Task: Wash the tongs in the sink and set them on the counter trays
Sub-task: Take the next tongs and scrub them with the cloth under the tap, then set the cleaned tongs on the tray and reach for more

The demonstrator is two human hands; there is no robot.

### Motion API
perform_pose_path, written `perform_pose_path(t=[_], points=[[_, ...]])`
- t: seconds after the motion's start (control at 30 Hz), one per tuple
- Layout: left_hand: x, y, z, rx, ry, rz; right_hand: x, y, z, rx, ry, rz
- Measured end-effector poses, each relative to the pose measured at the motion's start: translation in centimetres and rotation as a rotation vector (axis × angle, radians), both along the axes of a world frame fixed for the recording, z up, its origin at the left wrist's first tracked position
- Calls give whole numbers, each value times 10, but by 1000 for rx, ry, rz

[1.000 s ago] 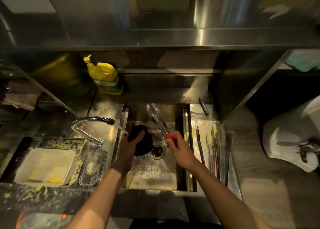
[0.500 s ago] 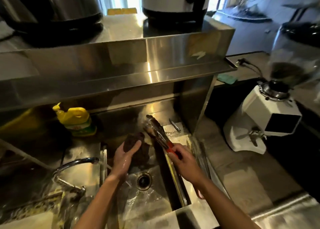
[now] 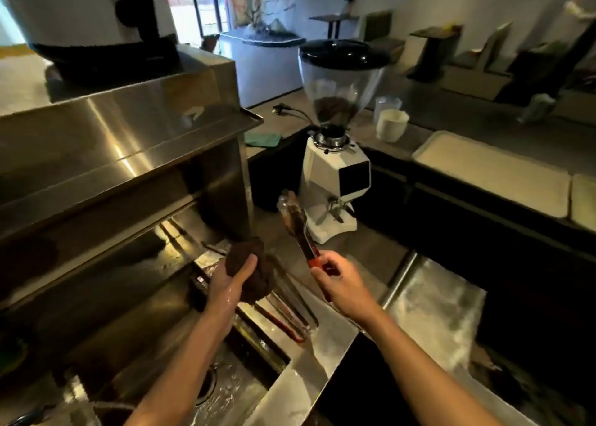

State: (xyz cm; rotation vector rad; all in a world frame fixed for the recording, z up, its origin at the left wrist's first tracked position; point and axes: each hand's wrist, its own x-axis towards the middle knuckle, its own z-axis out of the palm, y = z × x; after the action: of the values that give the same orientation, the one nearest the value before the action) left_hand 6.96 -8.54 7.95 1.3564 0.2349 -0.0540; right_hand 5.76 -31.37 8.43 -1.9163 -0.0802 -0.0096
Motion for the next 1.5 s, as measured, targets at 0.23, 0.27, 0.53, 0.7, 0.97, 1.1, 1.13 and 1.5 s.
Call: perform_pose_path(t=[0.23, 0.27, 0.53, 0.7, 0.97, 1.1, 1.13, 1.5], points=[[33, -93, 14, 46, -8, -206, -10, -79, -2, 42, 33, -262], [39, -106, 15, 47, -10, -220, -12, -91, 0, 47, 28, -282], [79, -247, 29, 102, -38, -377, -16, -218, 19, 22, -24, -426], [103, -333, 47, 114, -77, -466, -1, -302, 35, -46, -30, -518], [132, -450, 76, 55, -70, -574, 18, -414, 57, -121, -33, -723], [136, -496, 82, 44, -41, -580, 24, -463, 70, -262, 30, -810], [137, -506, 84, 44, -33, -583, 26, -474, 74, -317, 49, -826], [143, -583, 80, 13, 4, -638, 68, -559, 82, -857, 301, -890]])
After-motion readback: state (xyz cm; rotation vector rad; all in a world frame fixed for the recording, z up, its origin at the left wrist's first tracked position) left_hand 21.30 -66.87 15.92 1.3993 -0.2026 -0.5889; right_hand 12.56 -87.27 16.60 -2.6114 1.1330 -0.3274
